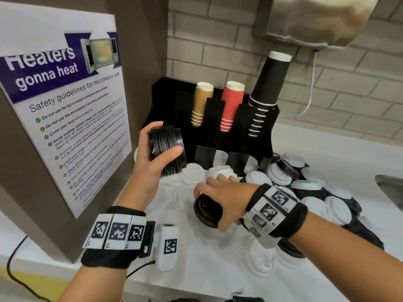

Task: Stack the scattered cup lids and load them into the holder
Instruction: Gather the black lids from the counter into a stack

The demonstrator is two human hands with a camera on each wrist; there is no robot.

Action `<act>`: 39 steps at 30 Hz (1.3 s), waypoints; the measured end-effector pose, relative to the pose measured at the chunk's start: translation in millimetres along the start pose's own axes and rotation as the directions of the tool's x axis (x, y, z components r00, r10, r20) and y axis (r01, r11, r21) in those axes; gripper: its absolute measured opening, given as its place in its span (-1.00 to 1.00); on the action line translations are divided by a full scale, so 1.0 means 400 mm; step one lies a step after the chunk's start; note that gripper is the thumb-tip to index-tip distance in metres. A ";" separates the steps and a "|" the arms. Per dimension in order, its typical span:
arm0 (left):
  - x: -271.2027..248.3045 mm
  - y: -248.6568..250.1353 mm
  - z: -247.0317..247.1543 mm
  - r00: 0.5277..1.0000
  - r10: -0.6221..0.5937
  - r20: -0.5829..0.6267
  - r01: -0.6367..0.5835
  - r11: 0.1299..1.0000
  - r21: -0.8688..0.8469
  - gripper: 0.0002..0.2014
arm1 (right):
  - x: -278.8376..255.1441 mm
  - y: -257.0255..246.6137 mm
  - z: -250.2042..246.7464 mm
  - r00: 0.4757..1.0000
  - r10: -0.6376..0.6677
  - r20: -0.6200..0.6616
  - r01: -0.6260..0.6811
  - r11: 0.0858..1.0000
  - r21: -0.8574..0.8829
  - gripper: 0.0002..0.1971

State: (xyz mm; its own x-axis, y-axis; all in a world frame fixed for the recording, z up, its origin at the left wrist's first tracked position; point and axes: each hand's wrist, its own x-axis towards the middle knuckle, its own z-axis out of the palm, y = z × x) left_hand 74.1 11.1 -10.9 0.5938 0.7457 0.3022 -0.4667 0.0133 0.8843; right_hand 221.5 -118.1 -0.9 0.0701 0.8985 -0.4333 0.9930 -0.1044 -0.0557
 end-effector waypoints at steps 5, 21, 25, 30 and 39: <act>-0.006 -0.024 0.015 0.999 -0.036 0.004 0.036 0.999 -0.013 -0.29 | -0.023 0.062 -0.043 0.966 0.059 -0.252 0.123 0.752 0.647 -0.35; -0.042 -0.052 0.045 0.955 -0.155 0.254 0.142 0.987 0.071 -0.33 | -0.049 -0.013 0.048 0.755 0.317 -0.573 0.509 0.268 0.818 -0.39; -0.045 -0.054 0.048 0.945 -0.166 0.282 0.147 0.985 0.085 -0.35 | -0.057 -0.011 0.045 0.755 0.299 -0.584 0.516 0.278 0.810 -0.37; -0.050 -0.059 0.059 0.962 -0.147 0.230 0.153 0.988 -0.008 -0.30 | -0.052 -0.014 0.044 0.735 0.318 -0.599 0.531 0.278 0.800 -0.38; -0.034 -0.082 0.107 0.864 -0.446 0.234 0.504 0.780 -0.371 -0.56 | -0.048 0.016 -0.036 0.708 0.333 -0.623 0.371 0.576 0.729 -0.50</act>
State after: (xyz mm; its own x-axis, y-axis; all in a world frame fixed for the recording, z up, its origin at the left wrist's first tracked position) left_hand 109.4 -28.0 -28.9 0.8746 0.4821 -0.0505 -0.3080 0.6331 0.7102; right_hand 228.1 -129.8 20.0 0.4398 0.8667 0.2355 0.5281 -0.0374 -0.8484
